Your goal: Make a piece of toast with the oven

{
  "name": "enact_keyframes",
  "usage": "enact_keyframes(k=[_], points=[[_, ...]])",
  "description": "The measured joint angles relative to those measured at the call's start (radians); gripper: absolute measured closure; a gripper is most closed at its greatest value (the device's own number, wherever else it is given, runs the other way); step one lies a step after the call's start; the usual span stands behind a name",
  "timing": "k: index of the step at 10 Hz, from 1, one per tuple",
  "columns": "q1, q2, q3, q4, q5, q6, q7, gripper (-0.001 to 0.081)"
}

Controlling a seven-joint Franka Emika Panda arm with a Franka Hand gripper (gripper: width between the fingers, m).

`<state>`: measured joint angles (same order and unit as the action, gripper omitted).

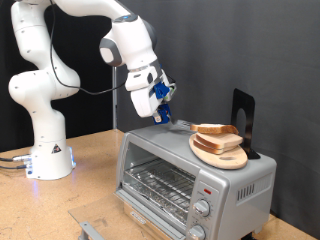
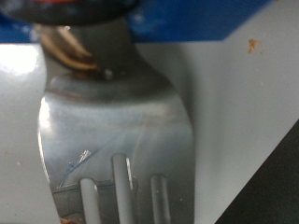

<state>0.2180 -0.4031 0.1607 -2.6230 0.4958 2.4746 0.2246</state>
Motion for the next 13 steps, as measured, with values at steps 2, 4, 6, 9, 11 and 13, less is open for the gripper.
enact_keyframes(k=[2, 4, 6, 9, 11, 13], points=[[0.000, -0.001, -0.002, 0.001, 0.001, -0.001, 0.000, 0.0420], [0.000, -0.005, -0.004, 0.001, 0.003, 0.000, -0.004, 0.0420], [0.000, -0.015, -0.008, 0.001, 0.018, 0.000, -0.017, 0.0420], [0.000, -0.024, -0.012, 0.001, 0.029, 0.001, -0.029, 0.0420], [0.000, -0.024, -0.012, 0.000, 0.028, 0.000, -0.029, 0.0420], [-0.002, -0.022, -0.007, -0.004, 0.018, -0.001, -0.026, 0.0420]])
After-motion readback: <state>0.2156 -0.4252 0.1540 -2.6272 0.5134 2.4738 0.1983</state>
